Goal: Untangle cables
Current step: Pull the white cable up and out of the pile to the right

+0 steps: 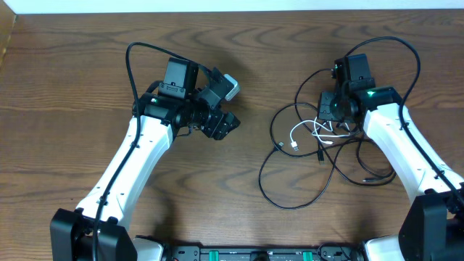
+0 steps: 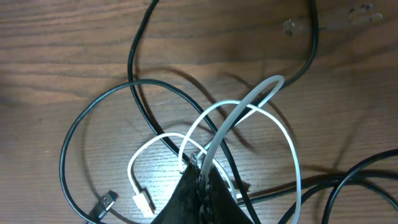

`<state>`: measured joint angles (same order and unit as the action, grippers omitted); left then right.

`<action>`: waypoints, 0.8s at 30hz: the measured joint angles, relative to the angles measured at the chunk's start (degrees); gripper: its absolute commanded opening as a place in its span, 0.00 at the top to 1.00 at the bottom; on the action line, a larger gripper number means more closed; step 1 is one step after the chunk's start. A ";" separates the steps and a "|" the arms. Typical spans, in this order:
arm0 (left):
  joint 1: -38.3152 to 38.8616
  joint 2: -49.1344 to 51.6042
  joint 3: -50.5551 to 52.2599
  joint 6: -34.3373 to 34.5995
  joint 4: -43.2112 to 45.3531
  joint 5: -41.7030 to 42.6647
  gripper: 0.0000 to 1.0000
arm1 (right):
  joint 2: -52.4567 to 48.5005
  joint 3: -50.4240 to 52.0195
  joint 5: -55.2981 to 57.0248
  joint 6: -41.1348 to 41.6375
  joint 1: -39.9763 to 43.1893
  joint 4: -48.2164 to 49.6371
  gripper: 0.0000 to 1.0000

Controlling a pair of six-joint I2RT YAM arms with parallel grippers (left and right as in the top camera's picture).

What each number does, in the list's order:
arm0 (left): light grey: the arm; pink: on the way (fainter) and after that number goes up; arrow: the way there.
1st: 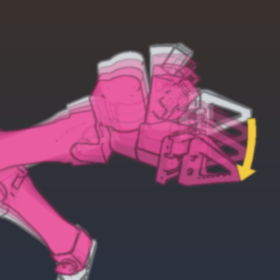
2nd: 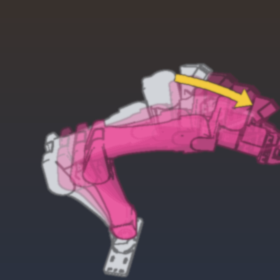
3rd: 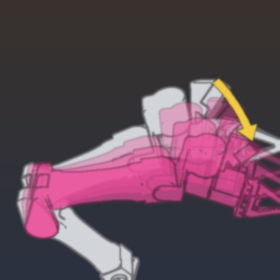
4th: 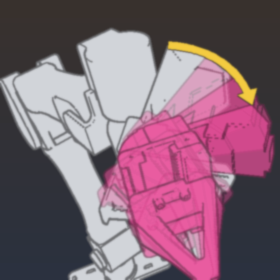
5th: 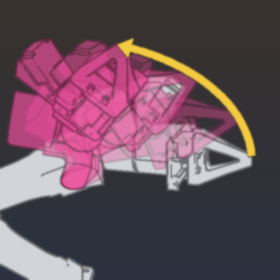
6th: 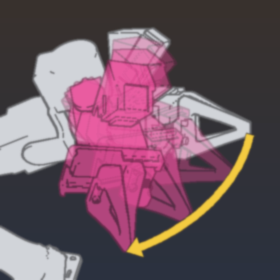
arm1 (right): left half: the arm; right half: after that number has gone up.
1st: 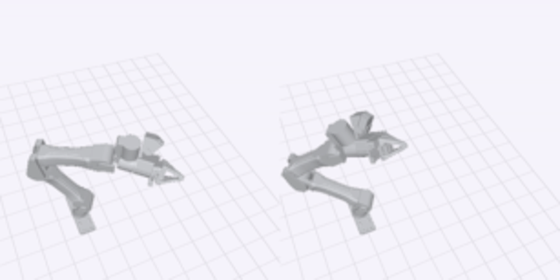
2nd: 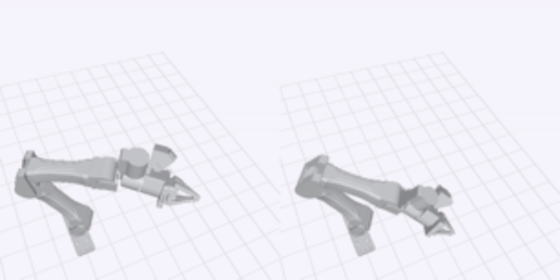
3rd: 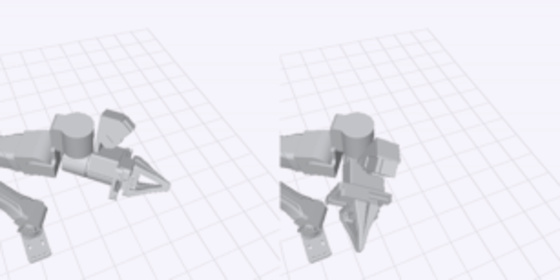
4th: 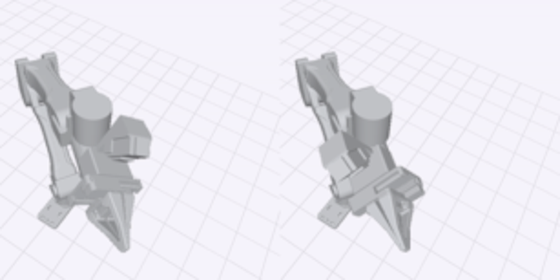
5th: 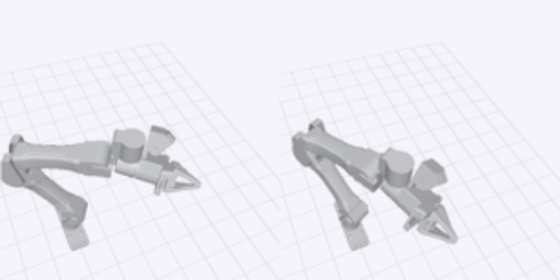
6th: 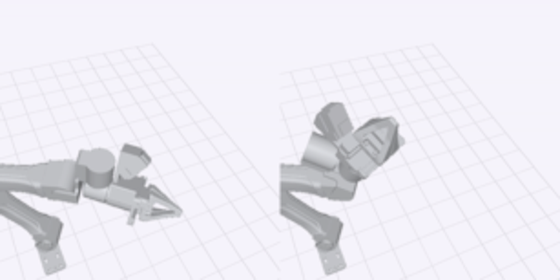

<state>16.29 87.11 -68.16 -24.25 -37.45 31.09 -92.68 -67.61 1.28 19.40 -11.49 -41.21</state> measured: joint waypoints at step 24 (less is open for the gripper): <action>0.00 0.00 0.00 0.00 0.28 -0.20 0.27 | 14.56 -58.82 0.31 -7.32 0.00 -13.64 0.99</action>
<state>16.29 87.11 -68.16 -24.25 -37.17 30.89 -78.13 -126.43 1.58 12.08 -11.49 -54.85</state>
